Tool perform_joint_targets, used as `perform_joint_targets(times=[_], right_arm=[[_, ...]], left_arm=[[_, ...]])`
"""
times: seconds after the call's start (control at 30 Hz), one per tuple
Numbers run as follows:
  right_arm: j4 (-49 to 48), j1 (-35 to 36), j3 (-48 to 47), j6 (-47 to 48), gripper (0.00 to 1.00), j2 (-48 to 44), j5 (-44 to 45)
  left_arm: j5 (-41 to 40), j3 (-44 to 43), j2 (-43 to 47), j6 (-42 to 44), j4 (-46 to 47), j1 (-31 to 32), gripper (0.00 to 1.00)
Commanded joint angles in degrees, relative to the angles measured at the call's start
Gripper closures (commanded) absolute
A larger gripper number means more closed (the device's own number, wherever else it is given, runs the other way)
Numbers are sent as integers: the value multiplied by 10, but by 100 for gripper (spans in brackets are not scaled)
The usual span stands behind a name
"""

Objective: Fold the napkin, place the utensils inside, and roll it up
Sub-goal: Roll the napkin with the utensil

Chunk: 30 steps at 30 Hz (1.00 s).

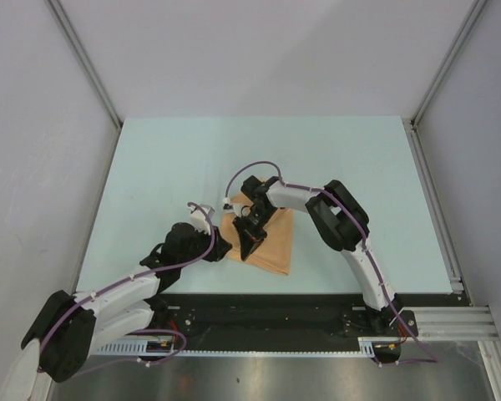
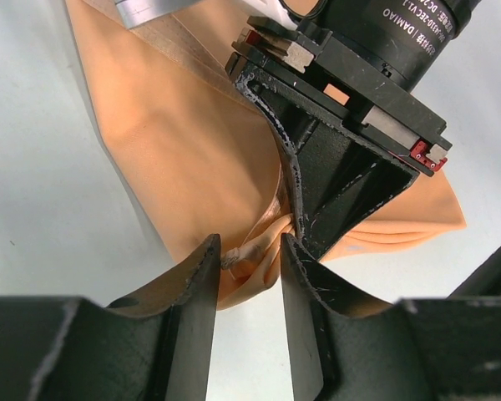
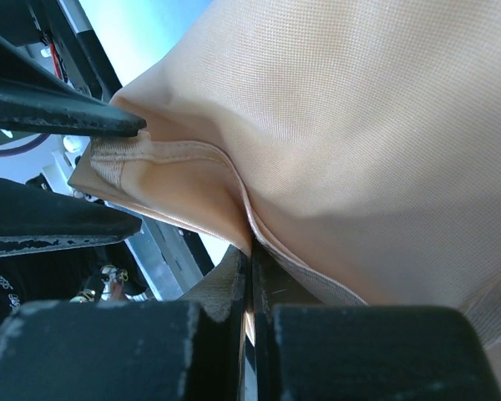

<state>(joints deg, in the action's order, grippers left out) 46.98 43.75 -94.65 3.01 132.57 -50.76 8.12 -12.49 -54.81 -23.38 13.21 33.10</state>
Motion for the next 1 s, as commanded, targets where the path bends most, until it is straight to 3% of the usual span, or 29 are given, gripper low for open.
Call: perform_joint_targets(times=[0.0,0.2,0.23,0.27,0.3,0.43,0.5,0.83,0.97], right_arm=[[9,-8,-6,10,100,23,58],[7,-9,-8,8,100,26,56],[7,-10,-8,7,100,27,56],[7,-10,-9,7,100,27,53],[6,-12,-9,7,100,26,50],[0,-16,-7,2,100,15,36],[-4,-23,-5,1,95,-2,29],[-24,-56,54,-7,48,-113,11],[-67,-48,119,6,42,-185,35]], left_arm=[[12,-3,-8,6,20,5,62],[21,-10,-23,5,16,5,74],[22,-10,-25,5,16,5,79],[18,-11,-27,4,16,5,94],[11,-15,-28,1,7,5,100],[-53,-34,-48,-23,-24,5,100],[-71,-48,-68,-33,-43,4,100],[-103,-68,-114,-67,-68,3,100],[-100,-68,-113,-69,-64,2,100]])
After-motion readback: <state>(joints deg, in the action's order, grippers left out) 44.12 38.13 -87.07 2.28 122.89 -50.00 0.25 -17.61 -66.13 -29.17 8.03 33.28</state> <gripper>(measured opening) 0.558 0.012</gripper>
